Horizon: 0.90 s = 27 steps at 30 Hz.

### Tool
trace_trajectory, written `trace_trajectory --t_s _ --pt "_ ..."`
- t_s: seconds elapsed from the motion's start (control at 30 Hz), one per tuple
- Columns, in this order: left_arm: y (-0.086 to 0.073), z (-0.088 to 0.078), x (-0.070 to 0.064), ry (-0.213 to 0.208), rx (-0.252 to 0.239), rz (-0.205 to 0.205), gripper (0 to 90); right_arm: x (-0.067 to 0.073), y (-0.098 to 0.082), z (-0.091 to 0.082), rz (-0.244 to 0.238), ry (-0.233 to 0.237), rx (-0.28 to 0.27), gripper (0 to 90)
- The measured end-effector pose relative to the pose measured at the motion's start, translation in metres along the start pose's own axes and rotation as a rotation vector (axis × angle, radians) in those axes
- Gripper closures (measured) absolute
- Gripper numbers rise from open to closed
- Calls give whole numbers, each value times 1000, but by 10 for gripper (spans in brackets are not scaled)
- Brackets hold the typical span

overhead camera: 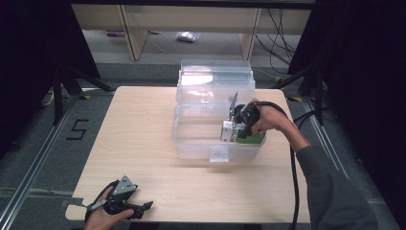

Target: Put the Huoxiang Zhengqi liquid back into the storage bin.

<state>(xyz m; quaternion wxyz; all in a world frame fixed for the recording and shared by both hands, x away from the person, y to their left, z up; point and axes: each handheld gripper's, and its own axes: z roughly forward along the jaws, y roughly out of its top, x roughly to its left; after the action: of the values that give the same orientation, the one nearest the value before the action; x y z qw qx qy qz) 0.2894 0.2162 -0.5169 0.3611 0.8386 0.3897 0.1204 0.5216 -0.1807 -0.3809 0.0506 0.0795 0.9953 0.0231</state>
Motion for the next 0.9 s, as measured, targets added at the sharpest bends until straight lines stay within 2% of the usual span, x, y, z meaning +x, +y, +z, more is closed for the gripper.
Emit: trace_trajectory --t_s 0.07,0.13,0.2,0.27,0.3,0.37,0.43,0.5,0.53,0.6,0.63,0.77,0.8,0.9 --pt "0 0 0 1 5 4 150 0 -1 3 9 9 0 644" --pt "0 1 0 2 4 -4 150 -2 -1 6 -25 19 2 643" --pt "0 1 1 3 7 -1 150 -4 -1 10 -54 16 -22 643" --pt "0 1 0 1 4 -2 150 -3 -1 12 -55 27 -17 642" --pt "0 1 0 1 3 -2 150 -4 0 14 -77 31 -17 641" --pt "0 1 0 2 2 -3 150 -5 0 16 -86 36 -11 640" --pt "0 1 0 1 1 -4 150 -4 0 17 -61 32 -4 640" --pt "0 1 0 1 3 -1 150 -4 0 18 -73 33 -4 638" --pt "0 1 0 2 3 -3 150 -4 0 18 -46 37 22 637" --pt "0 0 1 -8 11 8 150 -4 0 19 -37 47 22 636" --pt "0 0 1 -8 10 7 150 -6 0 21 -63 48 2 635" --pt "0 1 0 -1 4 -4 150 -6 1 23 -65 51 12 628" --pt "0 0 1 -10 13 10 150 -5 1 23 -58 47 16 628" --pt "0 1 1 0 2 -2 150 -5 2 25 -73 50 25 625"
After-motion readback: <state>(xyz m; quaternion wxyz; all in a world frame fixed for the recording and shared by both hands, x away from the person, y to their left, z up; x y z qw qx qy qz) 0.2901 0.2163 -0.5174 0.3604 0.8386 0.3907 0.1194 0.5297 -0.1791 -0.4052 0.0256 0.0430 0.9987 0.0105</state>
